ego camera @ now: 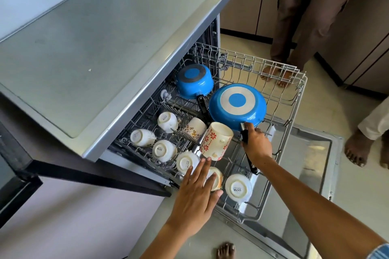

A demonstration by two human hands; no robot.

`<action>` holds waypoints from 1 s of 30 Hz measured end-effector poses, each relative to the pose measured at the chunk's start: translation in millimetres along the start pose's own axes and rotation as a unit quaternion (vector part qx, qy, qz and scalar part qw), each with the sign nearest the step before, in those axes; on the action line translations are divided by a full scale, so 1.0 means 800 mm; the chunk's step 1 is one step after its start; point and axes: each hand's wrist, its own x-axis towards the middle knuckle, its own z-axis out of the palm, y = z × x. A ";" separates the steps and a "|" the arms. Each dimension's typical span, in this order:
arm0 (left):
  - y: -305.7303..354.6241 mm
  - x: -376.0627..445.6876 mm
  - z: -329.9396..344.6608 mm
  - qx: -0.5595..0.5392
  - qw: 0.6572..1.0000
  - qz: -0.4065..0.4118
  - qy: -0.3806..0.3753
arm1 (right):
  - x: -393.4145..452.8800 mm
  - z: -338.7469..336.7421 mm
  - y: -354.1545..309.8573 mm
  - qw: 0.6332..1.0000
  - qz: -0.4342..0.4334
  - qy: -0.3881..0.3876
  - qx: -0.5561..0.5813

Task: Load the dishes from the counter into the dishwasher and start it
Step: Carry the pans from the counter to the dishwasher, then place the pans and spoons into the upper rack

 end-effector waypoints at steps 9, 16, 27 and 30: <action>0.004 -0.001 -0.005 -0.005 1.000 -0.002 -0.025 | -0.035 -0.046 -0.025 0.995 -0.044 0.089 0.017; 0.020 -0.046 -0.100 -0.141 0.983 -0.113 0.040 | -0.137 -0.116 -0.089 0.963 -0.183 0.150 0.133; 0.007 -0.309 -0.360 -0.076 0.904 -0.358 0.223 | -0.349 -0.238 -0.342 0.888 -0.345 0.094 0.289; -0.003 -0.369 -0.395 -0.048 0.859 -0.437 0.263 | -0.396 -0.233 -0.409 0.868 -0.412 0.017 0.276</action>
